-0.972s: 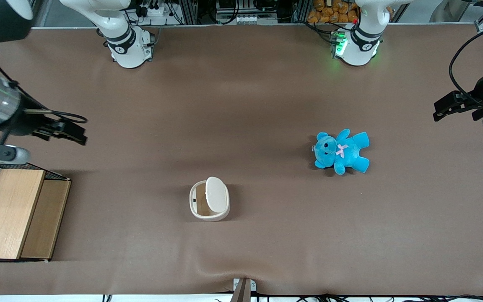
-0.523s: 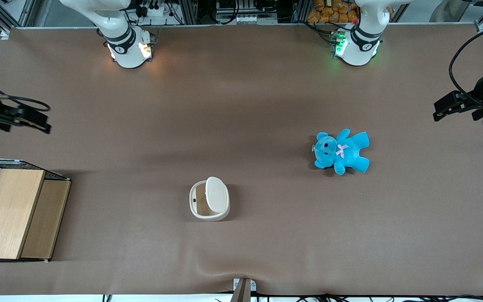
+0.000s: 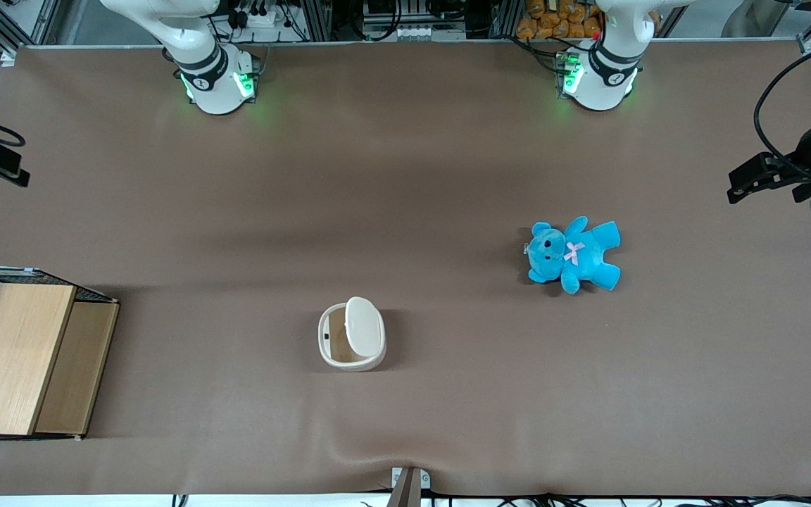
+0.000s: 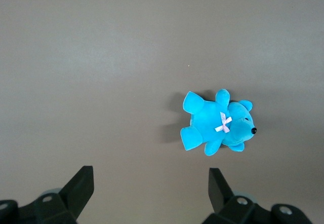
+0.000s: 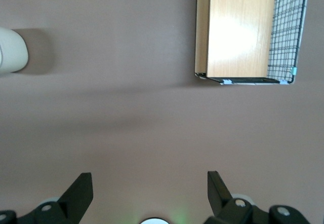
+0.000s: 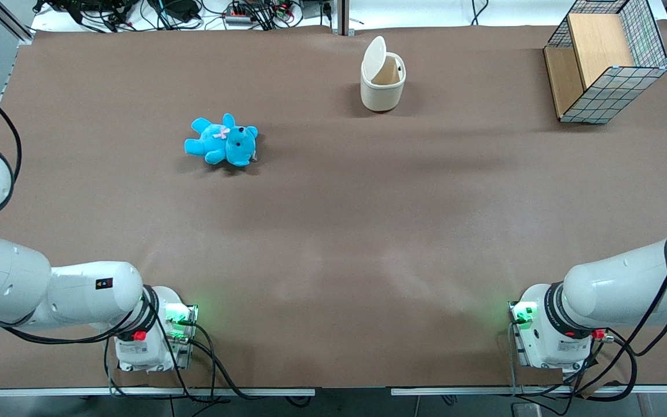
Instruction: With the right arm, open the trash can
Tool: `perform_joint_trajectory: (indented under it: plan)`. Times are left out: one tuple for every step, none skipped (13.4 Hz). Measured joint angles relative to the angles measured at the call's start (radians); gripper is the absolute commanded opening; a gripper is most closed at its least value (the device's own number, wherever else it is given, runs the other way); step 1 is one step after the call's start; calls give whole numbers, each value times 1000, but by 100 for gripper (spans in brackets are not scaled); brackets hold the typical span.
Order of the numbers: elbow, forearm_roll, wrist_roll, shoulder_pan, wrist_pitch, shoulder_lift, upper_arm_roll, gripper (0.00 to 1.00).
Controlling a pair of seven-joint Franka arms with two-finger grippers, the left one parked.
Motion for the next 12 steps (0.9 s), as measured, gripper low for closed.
perform_joint_trajectory:
  plan:
    - [-48,1,-7,0,29,-28,-10,100]
    - [-103,1,-14,0,63,-60,-15,100]
    - [-158,1,-22,0,92,-90,-19,100]
    - [-199,1,-30,0,110,-113,-24,100]
    - [-224,1,-39,0,121,-128,-31,100]
    - [-236,1,-51,0,131,-135,-37,100]
    - [-240,1,-57,0,138,-137,-41,100]
    - [-240,1,-61,0,143,-137,-42,100]
    - [-240,1,-64,0,145,-137,-42,100]
    - [-240,1,-66,0,148,-137,-42,100]
    - [-240,1,-67,0,151,-137,-42,100]
    - [-240,1,-68,0,153,-137,-42,100]
